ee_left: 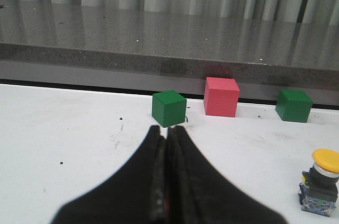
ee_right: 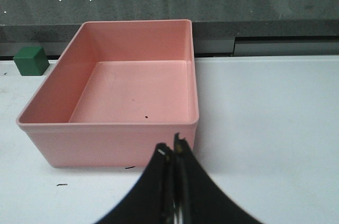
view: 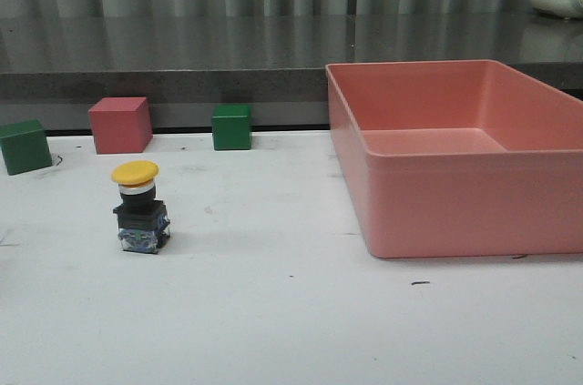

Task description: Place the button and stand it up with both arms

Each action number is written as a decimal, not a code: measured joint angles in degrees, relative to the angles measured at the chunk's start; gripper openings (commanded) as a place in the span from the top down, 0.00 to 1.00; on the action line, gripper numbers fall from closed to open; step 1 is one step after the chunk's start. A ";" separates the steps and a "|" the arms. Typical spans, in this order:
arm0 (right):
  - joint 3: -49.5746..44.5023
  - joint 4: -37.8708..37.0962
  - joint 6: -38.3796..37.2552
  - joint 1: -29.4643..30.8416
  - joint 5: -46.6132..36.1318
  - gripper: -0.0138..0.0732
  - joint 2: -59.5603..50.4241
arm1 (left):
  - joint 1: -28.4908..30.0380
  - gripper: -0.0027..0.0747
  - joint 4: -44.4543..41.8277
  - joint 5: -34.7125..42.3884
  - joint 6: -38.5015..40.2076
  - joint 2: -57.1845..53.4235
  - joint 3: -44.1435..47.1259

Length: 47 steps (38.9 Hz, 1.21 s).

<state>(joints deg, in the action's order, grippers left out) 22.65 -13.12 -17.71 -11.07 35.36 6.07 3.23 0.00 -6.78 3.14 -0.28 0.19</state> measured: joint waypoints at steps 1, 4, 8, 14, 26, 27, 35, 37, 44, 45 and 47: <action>0.00 0.00 0.00 0.00 0.00 0.92 0.00 | 0.00 0.99 0.00 0.00 0.00 0.00 0.00; 0.00 0.00 0.00 0.00 0.00 0.92 0.00 | 0.00 0.99 0.00 0.00 0.00 0.00 0.00; 0.00 0.00 0.00 0.00 0.00 0.92 0.00 | 0.00 0.99 0.00 0.00 0.00 0.00 0.00; -2.45 0.38 0.49 0.13 -2.93 0.92 -0.87 | 0.00 0.99 0.00 0.00 0.00 0.00 0.00; -16.97 13.64 15.57 7.51 -11.90 0.92 -6.58 | 0.00 0.99 0.00 0.00 0.00 0.00 0.00; -17.98 15.18 16.91 7.99 -12.57 0.92 -6.68 | 0.00 0.99 0.00 0.00 0.00 0.00 0.00; -23.83 18.45 19.58 8.64 -20.26 0.92 -6.68 | 0.00 0.99 0.00 0.00 0.00 0.00 0.00; -24.16 19.05 19.58 8.64 -21.58 0.92 -6.68 | 0.00 0.99 0.00 0.00 0.00 0.00 0.00; -24.10 20.21 19.74 8.64 -22.78 0.92 -6.68 | 0.00 0.99 0.00 0.00 0.00 0.00 0.00; -24.10 20.21 19.74 8.64 -22.78 0.92 -6.68 | 0.00 0.99 0.00 0.00 0.00 0.00 0.00; -24.10 20.45 19.74 8.64 -22.86 0.92 -6.68 | 0.00 0.99 0.00 0.00 0.00 0.00 0.00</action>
